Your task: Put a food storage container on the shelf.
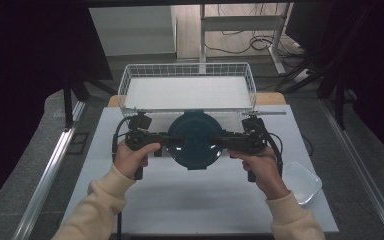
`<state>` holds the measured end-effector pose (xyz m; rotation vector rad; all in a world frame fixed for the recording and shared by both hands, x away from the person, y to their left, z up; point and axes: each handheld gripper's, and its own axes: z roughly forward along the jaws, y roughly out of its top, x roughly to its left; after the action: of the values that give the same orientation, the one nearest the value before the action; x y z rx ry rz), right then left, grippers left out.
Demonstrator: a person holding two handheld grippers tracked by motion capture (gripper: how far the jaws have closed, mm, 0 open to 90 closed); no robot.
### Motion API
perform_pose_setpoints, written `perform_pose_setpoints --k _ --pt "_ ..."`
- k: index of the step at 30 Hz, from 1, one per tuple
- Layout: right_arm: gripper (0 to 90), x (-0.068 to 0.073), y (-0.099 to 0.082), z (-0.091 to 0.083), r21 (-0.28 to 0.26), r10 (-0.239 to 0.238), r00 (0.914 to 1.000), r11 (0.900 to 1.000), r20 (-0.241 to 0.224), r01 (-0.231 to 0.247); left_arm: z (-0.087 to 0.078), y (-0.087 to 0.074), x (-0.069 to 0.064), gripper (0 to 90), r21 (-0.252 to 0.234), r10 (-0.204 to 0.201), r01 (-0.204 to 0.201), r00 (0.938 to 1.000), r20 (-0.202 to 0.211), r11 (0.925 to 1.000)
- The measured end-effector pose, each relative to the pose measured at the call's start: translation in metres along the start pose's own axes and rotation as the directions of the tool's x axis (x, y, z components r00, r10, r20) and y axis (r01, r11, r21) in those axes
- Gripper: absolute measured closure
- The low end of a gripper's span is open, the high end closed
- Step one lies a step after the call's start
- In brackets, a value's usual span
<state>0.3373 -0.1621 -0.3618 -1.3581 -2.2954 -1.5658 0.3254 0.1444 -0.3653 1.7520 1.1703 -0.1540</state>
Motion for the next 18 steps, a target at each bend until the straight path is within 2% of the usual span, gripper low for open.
perform_pose_setpoints --k 10,14,18 --pt "36.7 0.006 0.017 -0.002 -0.015 -0.013 0.9999 0.9998 -0.007 0.013 -0.011 0.018 -0.005 35.6 -0.015 0.021 -0.021 0.9997 -0.007 0.9997" --pt "36.7 0.009 0.023 -0.002 -0.017 -0.016 0.9999 0.9997 -0.005 0.016 -0.014 0.023 -0.005 35.6 -0.017 0.018 -0.018 0.9998 -0.007 0.9997" --pt "36.7 0.01 0.03 -0.001 -0.024 -0.008 0.9999 0.9997 -0.011 0.008 -0.018 0.031 -0.006 35.5 -0.022 0.028 -0.029 0.9994 -0.022 0.9993"
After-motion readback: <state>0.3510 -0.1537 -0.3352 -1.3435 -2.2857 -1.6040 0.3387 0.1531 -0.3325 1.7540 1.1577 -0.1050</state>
